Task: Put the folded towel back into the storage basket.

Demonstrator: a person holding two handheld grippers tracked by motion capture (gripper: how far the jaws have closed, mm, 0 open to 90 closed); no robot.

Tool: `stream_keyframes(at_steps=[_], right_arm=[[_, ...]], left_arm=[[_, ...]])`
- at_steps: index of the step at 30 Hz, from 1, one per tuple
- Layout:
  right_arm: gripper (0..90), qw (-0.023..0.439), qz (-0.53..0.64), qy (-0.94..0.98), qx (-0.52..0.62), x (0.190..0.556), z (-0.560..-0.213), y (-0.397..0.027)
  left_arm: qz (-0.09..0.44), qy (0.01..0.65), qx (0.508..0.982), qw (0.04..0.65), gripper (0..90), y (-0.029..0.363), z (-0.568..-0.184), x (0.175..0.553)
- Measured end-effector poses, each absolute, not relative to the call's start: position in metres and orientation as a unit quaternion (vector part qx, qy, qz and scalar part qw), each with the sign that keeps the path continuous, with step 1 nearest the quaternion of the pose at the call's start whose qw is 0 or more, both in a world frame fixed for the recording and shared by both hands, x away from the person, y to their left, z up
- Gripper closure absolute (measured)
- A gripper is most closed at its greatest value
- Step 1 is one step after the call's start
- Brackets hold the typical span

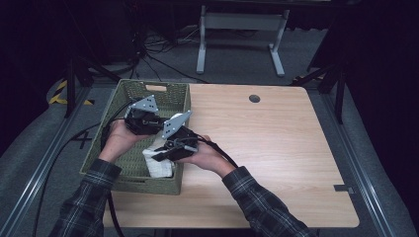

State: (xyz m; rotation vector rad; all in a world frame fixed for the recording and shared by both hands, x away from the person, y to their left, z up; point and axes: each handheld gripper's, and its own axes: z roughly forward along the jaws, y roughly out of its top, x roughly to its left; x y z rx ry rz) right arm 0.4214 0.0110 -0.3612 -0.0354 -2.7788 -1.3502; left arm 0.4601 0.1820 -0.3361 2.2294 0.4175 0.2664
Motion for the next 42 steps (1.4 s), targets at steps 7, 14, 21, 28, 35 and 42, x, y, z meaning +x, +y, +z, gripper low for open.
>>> stream_keyframes(at_steps=[7,14,21,28,35,42], right_arm=[[67.0,0.022,-0.431,-0.902,-0.013,0.421,-0.366,0.01],[56.4,0.004,-0.438,-0.899,-0.027,0.425,-0.36,0.002],[49.5,-0.013,-0.443,-0.896,-0.037,0.428,-0.351,-0.015],[44.2,-0.031,-0.44,-0.897,-0.036,0.426,-0.341,-0.039],[43.4,-0.048,-0.435,-0.898,-0.049,0.428,-0.336,-0.074],[42.5,-0.057,-0.445,-0.891,-0.071,0.435,-0.336,-0.111]], left_arm=[[0.107,0.169,0.889,0.413,78.3,0.182,-0.337,0.462],[0.11,0.186,0.887,0.408,78.3,0.182,-0.337,0.465],[0.108,0.221,0.88,0.407,78.2,0.179,-0.333,0.473],[0.118,0.235,0.884,0.386,77.8,0.172,-0.334,0.486],[0.128,0.248,0.885,0.374,73.6,0.171,-0.34,0.499],[0.158,0.285,0.867,0.376,49.5,0.172,-0.339,0.505]])
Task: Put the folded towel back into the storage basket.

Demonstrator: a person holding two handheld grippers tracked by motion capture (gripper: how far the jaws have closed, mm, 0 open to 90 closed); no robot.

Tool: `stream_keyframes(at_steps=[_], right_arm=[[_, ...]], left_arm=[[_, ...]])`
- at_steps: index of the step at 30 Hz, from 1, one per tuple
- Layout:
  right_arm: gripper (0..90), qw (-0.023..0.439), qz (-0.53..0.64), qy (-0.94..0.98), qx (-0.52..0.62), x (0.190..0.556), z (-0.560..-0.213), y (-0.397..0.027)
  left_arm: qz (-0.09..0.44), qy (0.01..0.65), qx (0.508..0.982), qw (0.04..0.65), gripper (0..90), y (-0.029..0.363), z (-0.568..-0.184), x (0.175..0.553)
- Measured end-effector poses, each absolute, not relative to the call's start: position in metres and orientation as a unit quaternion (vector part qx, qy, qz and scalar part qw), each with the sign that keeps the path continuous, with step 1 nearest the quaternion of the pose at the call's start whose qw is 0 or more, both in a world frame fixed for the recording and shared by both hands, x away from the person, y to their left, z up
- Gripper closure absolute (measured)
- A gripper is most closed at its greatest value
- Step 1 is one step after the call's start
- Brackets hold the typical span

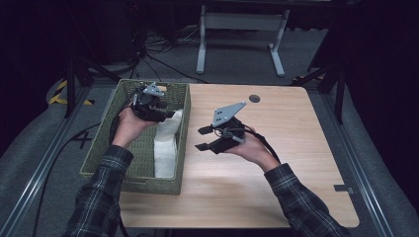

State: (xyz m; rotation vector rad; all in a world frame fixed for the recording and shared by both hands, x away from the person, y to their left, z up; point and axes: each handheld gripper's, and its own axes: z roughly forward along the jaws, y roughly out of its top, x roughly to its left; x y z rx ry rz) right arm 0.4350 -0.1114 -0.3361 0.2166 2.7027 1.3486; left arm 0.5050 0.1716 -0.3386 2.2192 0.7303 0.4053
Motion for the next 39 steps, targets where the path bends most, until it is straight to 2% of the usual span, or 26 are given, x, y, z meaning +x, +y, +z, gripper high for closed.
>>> stream_keyframes(at_steps=[9,15,24,39], right_arm=[[37.6,0.057,0.436,0.893,0.092,0.437,-0.345,-0.153],[35.8,0.055,0.431,0.895,0.102,0.437,-0.351,-0.175],[34.4,0.067,0.425,0.895,0.116,0.435,-0.354,-0.217],[32.2,0.078,0.41,0.895,0.156,0.427,-0.373,-0.275]], left_arm=[[0.148,0.301,0.847,0.413,30.6,0.159,-0.326,0.491],[0.135,0.296,0.844,0.427,24.1,0.14,-0.323,0.48],[0.12,0.289,0.844,0.436,18.6,0.097,-0.324,0.464],[0.111,0.272,0.853,0.431,16.7,0.039,-0.333,0.433]])
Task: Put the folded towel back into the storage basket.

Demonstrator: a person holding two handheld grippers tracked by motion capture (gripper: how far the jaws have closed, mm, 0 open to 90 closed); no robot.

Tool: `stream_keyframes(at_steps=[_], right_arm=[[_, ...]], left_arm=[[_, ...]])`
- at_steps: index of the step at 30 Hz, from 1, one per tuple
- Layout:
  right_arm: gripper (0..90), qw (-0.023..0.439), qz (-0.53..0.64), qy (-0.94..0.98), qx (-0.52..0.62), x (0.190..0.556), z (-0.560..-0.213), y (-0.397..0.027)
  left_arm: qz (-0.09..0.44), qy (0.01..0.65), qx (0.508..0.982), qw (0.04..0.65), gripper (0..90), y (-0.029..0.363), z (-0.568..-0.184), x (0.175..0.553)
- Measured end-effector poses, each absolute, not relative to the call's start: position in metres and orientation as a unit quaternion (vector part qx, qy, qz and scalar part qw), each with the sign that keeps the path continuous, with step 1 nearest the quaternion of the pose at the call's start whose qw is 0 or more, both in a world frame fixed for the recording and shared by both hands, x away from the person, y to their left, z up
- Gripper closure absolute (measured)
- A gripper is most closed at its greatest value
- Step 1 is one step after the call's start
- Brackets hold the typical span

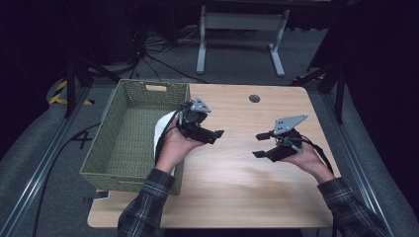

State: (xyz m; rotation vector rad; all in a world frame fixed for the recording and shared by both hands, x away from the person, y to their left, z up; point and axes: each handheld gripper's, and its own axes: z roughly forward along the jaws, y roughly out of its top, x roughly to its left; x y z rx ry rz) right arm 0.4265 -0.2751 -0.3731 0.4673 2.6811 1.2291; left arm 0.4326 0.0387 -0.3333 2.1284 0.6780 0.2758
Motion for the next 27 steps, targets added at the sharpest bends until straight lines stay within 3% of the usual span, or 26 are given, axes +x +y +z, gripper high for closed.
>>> stream_keyframes(at_steps=[12,27], right_arm=[[28.9,0.086,0.403,0.889,0.198,0.408,-0.404,-0.312],[23.8,0.088,0.368,0.896,0.233,0.389,-0.441,-0.337]], left_arm=[[0.101,0.268,0.867,0.409,16.8,0.0,-0.371,0.406],[0.081,0.245,0.884,0.389,15.8,-0.021,-0.431,0.385]])
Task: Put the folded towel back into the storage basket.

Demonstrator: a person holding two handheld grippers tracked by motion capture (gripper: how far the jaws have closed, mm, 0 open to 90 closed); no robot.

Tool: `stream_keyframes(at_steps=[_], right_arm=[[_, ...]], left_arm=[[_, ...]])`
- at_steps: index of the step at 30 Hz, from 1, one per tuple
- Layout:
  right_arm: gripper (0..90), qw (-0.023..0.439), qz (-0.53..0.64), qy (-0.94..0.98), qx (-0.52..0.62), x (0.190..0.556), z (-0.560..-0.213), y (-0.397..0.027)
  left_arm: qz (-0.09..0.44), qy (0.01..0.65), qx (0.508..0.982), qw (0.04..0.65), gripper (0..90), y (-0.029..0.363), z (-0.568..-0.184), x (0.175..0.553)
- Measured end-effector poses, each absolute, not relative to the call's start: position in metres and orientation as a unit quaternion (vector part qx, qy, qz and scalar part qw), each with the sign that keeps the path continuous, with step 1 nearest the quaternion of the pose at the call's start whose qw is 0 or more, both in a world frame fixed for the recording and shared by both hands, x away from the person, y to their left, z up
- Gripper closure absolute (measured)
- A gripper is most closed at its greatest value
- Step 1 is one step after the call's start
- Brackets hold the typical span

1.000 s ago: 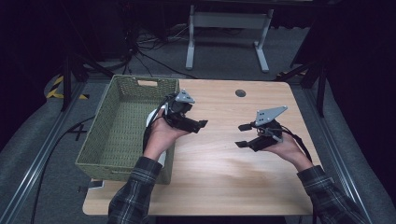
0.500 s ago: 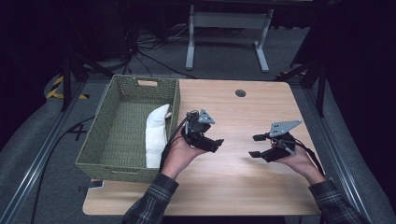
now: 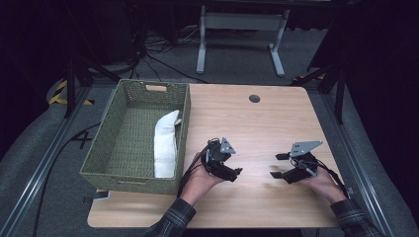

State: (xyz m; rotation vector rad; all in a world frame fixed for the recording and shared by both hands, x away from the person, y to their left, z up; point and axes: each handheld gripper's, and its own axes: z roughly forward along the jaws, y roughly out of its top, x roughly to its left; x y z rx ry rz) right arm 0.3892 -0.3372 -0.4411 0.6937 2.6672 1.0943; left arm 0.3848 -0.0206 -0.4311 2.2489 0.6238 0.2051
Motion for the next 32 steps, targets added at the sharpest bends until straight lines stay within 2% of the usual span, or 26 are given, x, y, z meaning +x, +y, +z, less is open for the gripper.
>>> stream_keyframes(at_steps=[7,16,32], right_arm=[[18.4,0.103,0.349,0.899,0.245,0.376,-0.456,-0.351],[16.5,0.13,0.346,0.892,0.262,0.371,-0.46,-0.362],[15.6,0.123,0.353,0.888,0.269,0.371,-0.463,-0.365]], left_arm=[[0.085,0.236,0.894,0.372,14.3,-0.023,-0.451,0.376],[0.075,0.23,0.906,0.347,10.9,-0.031,-0.468,0.372],[0.082,0.212,0.906,0.358,4.0,-0.033,-0.474,0.367]])
